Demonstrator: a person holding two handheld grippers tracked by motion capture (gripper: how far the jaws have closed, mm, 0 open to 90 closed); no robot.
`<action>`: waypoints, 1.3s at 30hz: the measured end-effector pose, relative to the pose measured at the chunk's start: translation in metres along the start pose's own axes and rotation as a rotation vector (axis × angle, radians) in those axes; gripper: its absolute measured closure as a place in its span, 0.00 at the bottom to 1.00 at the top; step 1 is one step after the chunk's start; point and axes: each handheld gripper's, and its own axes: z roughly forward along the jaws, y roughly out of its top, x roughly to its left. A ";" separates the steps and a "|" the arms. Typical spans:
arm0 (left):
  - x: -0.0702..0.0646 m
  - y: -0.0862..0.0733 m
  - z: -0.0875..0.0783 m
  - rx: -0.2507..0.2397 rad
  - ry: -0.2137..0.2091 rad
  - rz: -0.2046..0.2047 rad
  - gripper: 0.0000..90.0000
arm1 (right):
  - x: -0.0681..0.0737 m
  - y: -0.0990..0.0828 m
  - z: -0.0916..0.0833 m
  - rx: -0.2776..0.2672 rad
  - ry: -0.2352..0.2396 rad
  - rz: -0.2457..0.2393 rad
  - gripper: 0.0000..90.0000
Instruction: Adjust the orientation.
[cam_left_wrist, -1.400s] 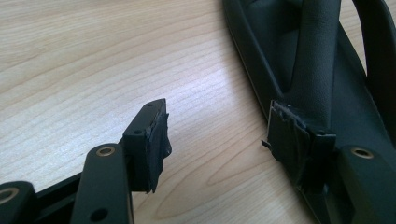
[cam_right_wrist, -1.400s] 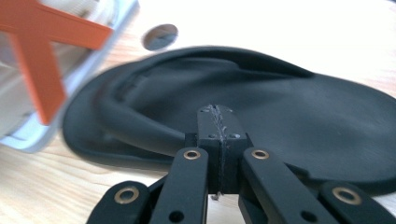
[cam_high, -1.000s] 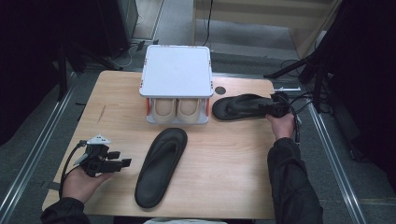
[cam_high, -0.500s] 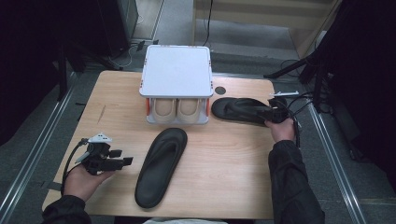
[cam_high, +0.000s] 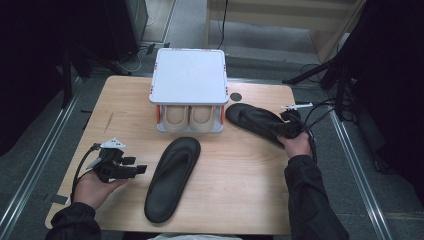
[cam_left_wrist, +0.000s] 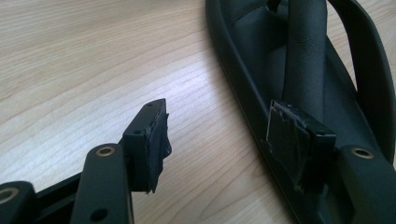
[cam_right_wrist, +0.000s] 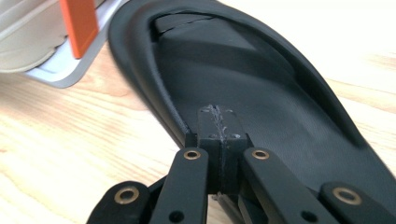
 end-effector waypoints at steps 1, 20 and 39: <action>0.000 0.001 0.001 0.000 0.000 -0.003 0.43 | 0.003 0.000 0.000 0.001 0.002 -0.003 1.00; -0.001 0.007 0.005 0.014 -0.015 0.021 0.43 | 0.035 -0.002 0.007 0.014 0.064 -0.051 1.00; -0.001 0.007 0.005 0.011 -0.018 0.022 0.43 | 0.045 0.004 0.012 -0.017 0.101 -0.034 0.95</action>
